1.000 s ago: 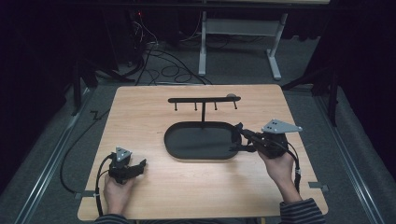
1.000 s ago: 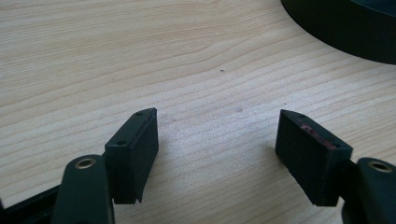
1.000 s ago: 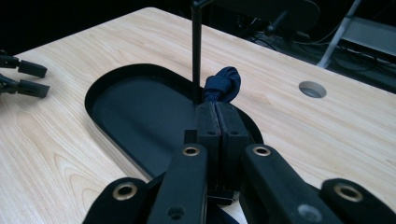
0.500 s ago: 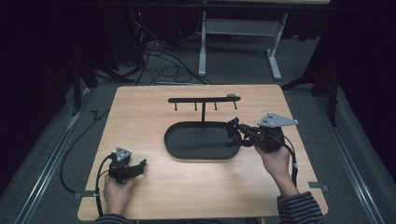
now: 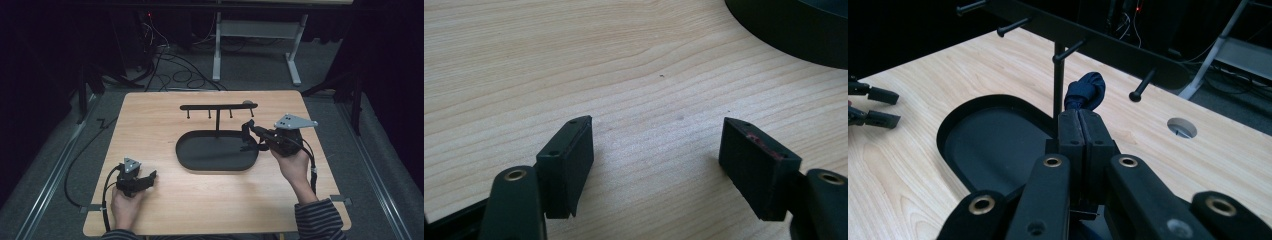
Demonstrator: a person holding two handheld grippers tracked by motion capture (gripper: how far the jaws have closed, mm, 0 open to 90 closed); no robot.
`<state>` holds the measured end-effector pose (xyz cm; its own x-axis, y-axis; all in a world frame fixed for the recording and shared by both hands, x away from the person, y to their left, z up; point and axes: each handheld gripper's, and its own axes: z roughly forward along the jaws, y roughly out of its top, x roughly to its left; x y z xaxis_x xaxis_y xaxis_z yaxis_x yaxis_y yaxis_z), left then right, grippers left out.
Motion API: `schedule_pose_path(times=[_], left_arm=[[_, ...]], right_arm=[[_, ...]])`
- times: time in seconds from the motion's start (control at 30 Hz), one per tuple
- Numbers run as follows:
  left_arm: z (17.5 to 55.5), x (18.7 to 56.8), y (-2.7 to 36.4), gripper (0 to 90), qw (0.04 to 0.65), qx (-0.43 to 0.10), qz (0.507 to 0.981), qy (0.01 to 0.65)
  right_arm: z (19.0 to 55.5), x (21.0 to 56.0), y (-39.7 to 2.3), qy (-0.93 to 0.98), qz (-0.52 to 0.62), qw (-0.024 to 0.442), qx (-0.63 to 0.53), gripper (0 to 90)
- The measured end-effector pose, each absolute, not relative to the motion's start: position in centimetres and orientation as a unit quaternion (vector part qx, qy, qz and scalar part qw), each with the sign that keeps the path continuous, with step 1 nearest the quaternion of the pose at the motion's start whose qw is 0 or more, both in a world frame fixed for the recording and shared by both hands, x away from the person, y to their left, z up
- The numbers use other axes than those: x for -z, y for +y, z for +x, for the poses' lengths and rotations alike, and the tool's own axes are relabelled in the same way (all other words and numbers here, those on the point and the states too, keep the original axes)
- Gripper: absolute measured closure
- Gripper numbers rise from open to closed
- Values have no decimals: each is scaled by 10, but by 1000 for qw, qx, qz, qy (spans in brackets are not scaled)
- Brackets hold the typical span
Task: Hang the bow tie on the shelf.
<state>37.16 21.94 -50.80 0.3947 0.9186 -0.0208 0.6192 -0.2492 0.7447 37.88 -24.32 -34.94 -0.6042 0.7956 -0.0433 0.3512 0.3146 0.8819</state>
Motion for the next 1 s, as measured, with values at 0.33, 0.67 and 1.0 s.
schedule_pose_path(times=[0.33, 0.67, 1.0], left_arm=[[372, 508, 219, 306, 346, -217, 760, 506], [372, 508, 220, 307, 346, -216, 760, 506], [372, 508, 220, 306, 346, -216, 760, 506]], right_arm=[[386, 342, -244, 770, 373, 245, -456, 900], [397, 340, -245, 766, 378, 246, -458, 900], [406, 336, -247, 760, 385, 248, -460, 900]])
